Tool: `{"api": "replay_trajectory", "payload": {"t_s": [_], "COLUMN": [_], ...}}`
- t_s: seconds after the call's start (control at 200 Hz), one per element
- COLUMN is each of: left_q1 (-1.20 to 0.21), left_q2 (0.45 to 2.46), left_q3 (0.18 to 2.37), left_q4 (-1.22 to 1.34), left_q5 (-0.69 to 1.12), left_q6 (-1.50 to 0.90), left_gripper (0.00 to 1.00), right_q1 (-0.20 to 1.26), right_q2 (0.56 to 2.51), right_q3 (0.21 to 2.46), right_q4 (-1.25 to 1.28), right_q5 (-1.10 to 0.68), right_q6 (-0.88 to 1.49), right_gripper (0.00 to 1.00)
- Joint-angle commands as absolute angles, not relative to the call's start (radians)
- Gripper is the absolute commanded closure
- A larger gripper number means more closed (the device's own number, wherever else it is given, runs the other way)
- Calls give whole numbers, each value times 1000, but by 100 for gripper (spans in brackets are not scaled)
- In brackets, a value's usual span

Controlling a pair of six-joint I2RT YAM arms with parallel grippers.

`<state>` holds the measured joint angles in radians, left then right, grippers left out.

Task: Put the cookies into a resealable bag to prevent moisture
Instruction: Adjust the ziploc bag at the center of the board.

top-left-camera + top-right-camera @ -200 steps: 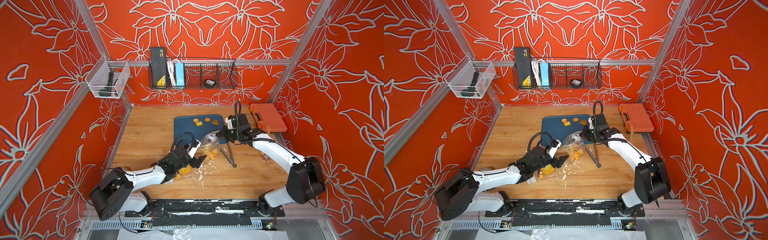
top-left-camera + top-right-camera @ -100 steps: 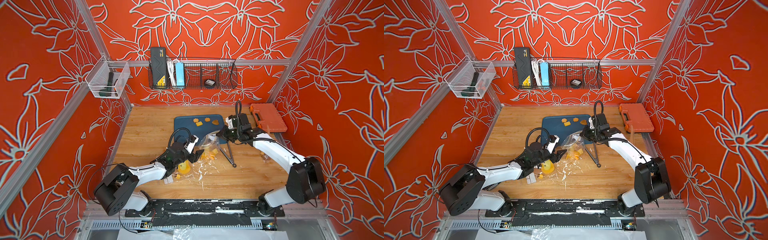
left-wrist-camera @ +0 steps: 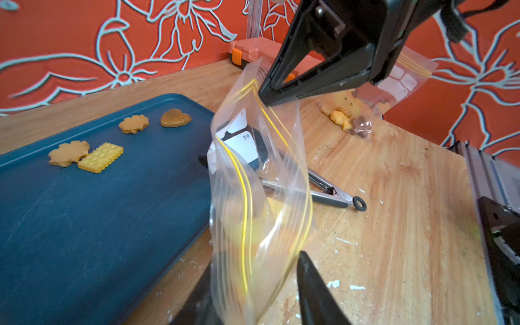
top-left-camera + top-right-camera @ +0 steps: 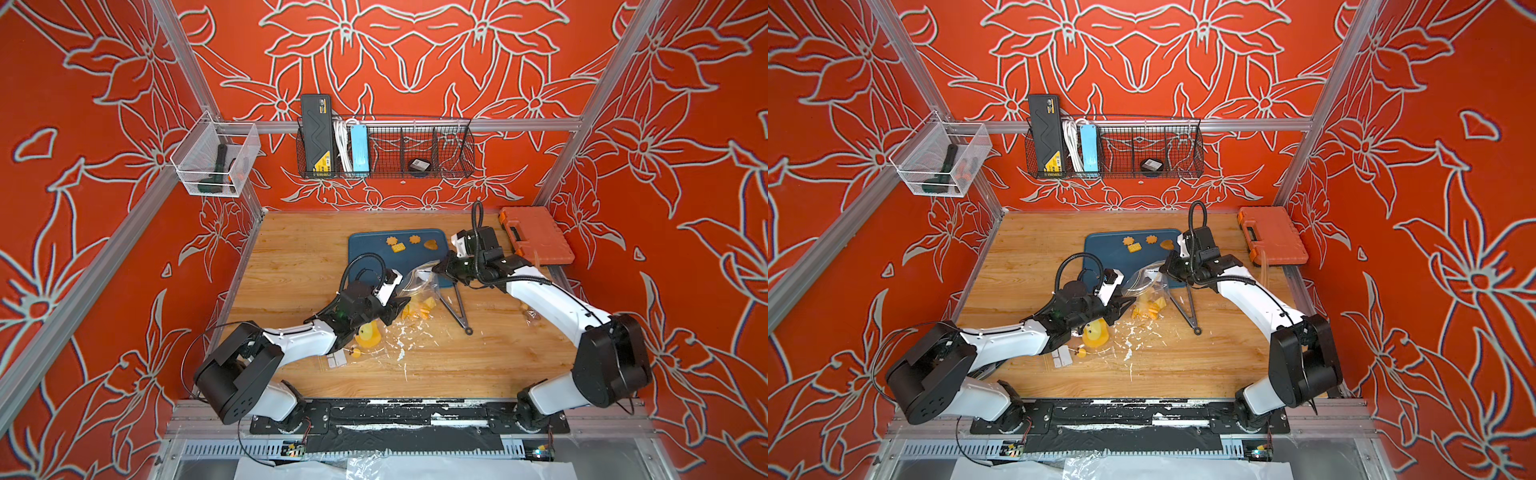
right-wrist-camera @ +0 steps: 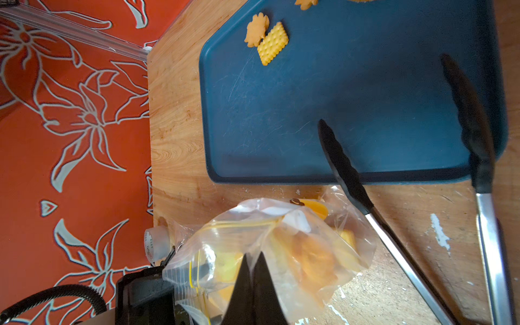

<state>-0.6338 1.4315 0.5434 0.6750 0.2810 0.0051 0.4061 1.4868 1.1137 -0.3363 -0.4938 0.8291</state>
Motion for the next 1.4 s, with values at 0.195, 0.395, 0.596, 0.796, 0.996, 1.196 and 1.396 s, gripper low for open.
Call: {"api": "replay_trajectory", "payload": {"t_s": [0.195,0.395,0.596,0.796,0.996,1.196,1.396], "left_q1": [-629,-629,-629,-629,-627,-627,-666], "left_q2": [1447,1446,1446,1452,1448,1405,1314], "left_q3": [561,553,545,545,551,558,608], "left_q4": [691,684,678,672,656,585,407], "left_q5": [289,282,264,253,243,238,149], "left_q6": [9,6,1,0,0,-4,-2], "left_gripper": [79,83,79,79,85,100,100], "right_q1": [395,393,389,389,388,388,388], "right_q2": [1484,1483,1482,1482,1482,1464,1416], "right_q3": [1134,1131,1134,1135,1135,1134,1118], "right_q4": [-331,-333,-334,-333,-335,-348,-359], "right_q5": [-505,-503,-505,-509,-507,-500,-513], "right_q6": [831,829,827,827,825,816,790], "right_gripper": [100,100,100,100,100,100,100]}}
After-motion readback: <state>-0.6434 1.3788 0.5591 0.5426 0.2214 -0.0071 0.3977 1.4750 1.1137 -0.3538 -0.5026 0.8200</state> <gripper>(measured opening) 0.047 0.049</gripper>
